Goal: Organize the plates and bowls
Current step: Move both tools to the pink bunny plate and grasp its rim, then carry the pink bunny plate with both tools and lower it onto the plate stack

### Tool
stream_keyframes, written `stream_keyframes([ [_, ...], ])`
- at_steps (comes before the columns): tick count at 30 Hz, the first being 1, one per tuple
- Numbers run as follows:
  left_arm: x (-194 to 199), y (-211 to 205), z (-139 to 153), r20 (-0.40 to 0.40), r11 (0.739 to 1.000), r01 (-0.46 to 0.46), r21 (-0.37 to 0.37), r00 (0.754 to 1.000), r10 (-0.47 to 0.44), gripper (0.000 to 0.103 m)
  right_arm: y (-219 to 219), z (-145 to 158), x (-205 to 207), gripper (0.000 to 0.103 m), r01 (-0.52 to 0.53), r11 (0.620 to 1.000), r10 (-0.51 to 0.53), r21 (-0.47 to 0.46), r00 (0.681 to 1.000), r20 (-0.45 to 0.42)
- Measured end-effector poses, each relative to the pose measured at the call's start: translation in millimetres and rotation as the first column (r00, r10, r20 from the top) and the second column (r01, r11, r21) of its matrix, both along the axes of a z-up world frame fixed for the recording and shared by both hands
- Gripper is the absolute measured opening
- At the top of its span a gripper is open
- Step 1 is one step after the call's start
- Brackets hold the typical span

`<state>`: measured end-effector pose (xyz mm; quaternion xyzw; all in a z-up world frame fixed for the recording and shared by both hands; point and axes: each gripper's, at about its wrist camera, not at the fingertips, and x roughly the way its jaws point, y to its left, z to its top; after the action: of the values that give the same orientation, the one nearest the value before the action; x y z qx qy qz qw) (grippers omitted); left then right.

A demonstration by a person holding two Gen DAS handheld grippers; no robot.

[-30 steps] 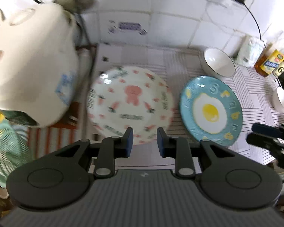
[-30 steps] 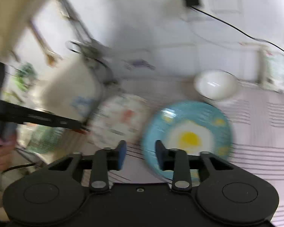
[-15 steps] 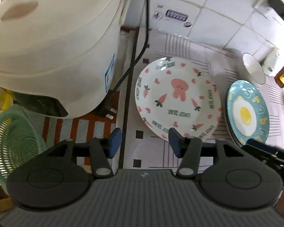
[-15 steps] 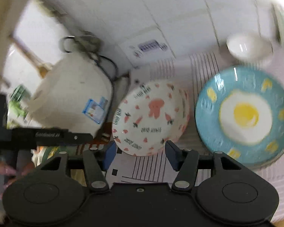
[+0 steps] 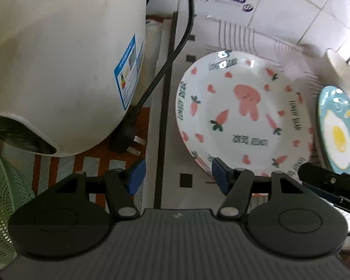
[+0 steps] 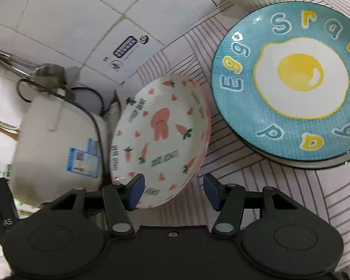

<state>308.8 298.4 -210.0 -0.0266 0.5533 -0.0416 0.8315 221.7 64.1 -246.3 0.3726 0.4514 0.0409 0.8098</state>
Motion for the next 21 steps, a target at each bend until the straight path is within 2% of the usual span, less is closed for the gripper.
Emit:
stream_keyframes([
  [3,6,-3,-7,0.004,0.999,0.034,-0.01,0.999,-0.034,0.06,7,-4,5,0.062,0.009,0.997,-0.009,-0.078,1.0,0.002],
  [6,9,-12,-12,0.014,0.997,0.078,0.016,0.997,-0.078,0.059,10,-8,12,0.062,-0.007,0.996,0.009,-0.091,1.0,0.018],
  [8,13,-13,-14,0.012,0.998,0.067,-0.001,0.998,-0.067,0.055,12,-9,15,0.061,0.001,0.994,0.003,-0.109,0.999,0.034],
  [9,15,-12,-15,0.008,0.998,0.055,-0.011,0.998,-0.055,0.052,13,-10,16,0.059,0.004,0.994,0.001,-0.109,0.999,0.042],
  [11,20,-10,-16,-0.001,0.998,0.05,-0.039,0.999,-0.05,0.038,13,-12,19,0.05,-0.006,0.994,0.009,-0.112,0.999,0.034],
  [12,22,-8,-16,-0.004,0.997,0.054,-0.063,0.999,-0.054,0.036,13,-13,22,0.048,-0.022,0.994,0.024,-0.107,1.0,0.019],
  [13,24,-6,-18,-0.007,0.995,0.051,-0.085,0.999,-0.051,0.034,9,-14,23,0.041,-0.028,0.995,0.029,-0.099,1.0,0.009],
  [14,25,-4,-19,-0.003,0.994,0.047,-0.099,0.999,-0.047,0.033,6,-16,22,0.03,-0.024,0.995,0.024,-0.093,1.0,0.003],
  [16,25,-5,-20,0.016,0.993,0.059,-0.101,0.998,-0.058,0.029,0,-22,21,0.017,-0.007,0.996,0.006,-0.084,1.0,-0.011],
  [18,23,-9,-19,0.039,0.993,0.081,-0.083,0.996,-0.078,0.028,-3,-24,21,0.017,-0.003,0.998,0.002,-0.065,1.0,-0.004],
  [21,22,-12,-20,0.045,0.994,0.076,-0.075,0.996,-0.073,0.028,-1,-23,24,0.017,-0.004,0.996,0.005,-0.089,1.0,0.007],
])
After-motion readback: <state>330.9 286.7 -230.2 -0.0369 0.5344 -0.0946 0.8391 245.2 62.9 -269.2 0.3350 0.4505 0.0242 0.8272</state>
